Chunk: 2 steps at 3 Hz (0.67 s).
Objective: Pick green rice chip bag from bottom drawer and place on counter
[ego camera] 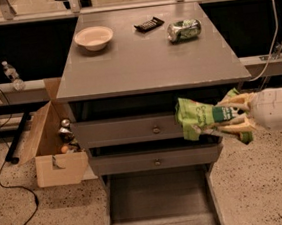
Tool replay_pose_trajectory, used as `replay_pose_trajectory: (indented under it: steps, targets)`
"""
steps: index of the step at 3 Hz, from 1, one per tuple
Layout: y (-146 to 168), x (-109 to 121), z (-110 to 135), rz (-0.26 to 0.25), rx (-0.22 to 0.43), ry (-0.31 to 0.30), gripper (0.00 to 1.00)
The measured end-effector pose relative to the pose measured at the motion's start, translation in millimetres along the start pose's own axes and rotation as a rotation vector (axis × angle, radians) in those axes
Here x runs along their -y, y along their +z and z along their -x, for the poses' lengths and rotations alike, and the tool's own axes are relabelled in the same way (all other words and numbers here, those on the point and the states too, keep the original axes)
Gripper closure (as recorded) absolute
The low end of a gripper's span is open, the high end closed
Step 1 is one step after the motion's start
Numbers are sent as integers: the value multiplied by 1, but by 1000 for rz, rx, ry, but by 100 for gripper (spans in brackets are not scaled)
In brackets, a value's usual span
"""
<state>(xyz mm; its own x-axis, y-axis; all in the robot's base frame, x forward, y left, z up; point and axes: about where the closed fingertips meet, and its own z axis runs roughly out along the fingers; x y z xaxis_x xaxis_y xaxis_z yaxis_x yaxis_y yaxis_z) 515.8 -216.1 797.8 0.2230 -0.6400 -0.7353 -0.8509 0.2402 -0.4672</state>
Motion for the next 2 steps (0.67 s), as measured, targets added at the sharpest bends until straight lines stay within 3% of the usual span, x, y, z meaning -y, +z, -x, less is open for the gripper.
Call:
replay_pose_trajectory:
  steps: [1,2]
  targets:
    - [-2,13,11,1,-5,-14,100]
    - [-15,50,47,-35,-17,-48,100]
